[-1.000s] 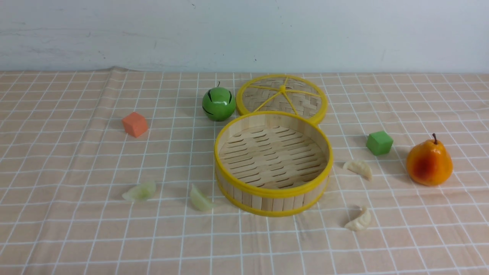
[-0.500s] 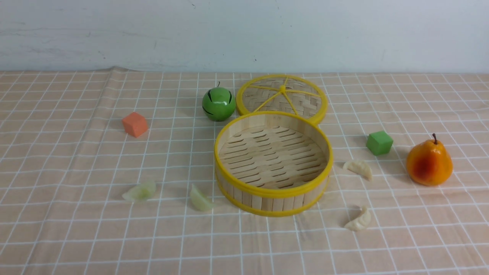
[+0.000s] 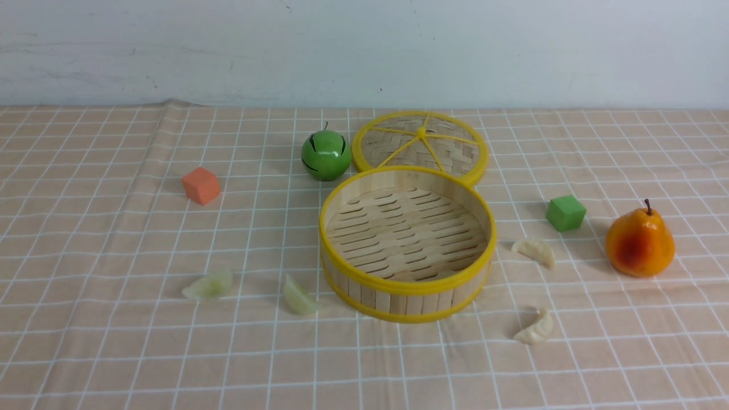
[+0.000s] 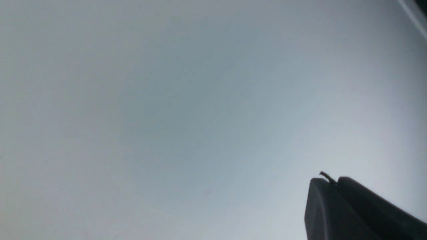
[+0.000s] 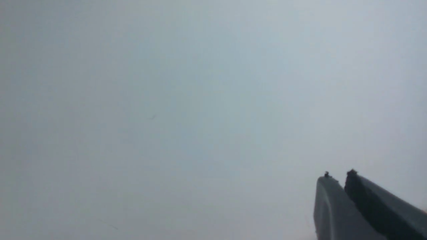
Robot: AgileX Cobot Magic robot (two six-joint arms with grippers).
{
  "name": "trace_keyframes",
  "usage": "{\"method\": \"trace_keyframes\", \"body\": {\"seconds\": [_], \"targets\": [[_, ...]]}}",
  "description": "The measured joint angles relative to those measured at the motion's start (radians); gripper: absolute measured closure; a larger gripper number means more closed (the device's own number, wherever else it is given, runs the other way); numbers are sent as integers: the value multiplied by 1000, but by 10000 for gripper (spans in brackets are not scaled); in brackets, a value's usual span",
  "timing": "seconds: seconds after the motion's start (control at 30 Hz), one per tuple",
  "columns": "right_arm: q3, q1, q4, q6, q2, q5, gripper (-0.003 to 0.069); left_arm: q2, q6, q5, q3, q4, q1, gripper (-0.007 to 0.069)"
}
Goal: Put the dumplings into the steamer on the table with the brown tablecloth.
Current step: 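Reach for and grasp a dumpling on the table with the left gripper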
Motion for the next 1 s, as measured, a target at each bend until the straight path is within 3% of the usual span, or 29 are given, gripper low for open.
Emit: {"method": "trace_keyframes", "body": {"seconds": [0.07, 0.2, 0.33, 0.47, 0.5, 0.53, 0.57, 0.6, 0.67, 0.7, 0.73, 0.9, 1.0], "targets": [[-66, 0, -66, 0, 68, 107, 670, 90, -104, 157, -78, 142, 0, 595], [-108, 0, -219, -10, 196, 233, 671, 268, -299, 364, -133, 397, 0, 588], [-109, 4, -336, 4, 339, 377, 664, 446, -454, 434, -133, 553, 0, 585], [-151, 60, -259, 16, 452, 587, 662, 590, -544, 449, -162, 599, -17, 582], [-185, 113, -190, -57, 510, 699, 662, 652, -558, 452, -194, 612, -67, 582], [-188, 113, -182, -70, 518, 711, 662, 660, -557, 452, -194, 613, -75, 582], [-210, 173, -100, -181, 588, 807, 662, 732, -557, 475, -236, 622, -145, 582], [-214, 180, -91, -209, 596, 814, 662, 741, -555, 480, -241, 622, -165, 581], [-221, 266, 25, -364, 696, 849, 662, 856, -489, 599, -323, 637, -281, 581], [-221, 272, 34, -375, 704, 848, 662, 877, -479, 613, -331, 640, -290, 581], [-224, 320, 90, -453, 763, 822, 662, 971, -376, 778, -411, 639, -354, 581], [-246, 402, 197, -552, 889, 744, 662, 1257, -55, 1232, -664, 558, -390, 579], [-262, 422, 222, -570, 911, 734, 661, 1407, 167, 1358, -801, 428, -390, 578]]}}
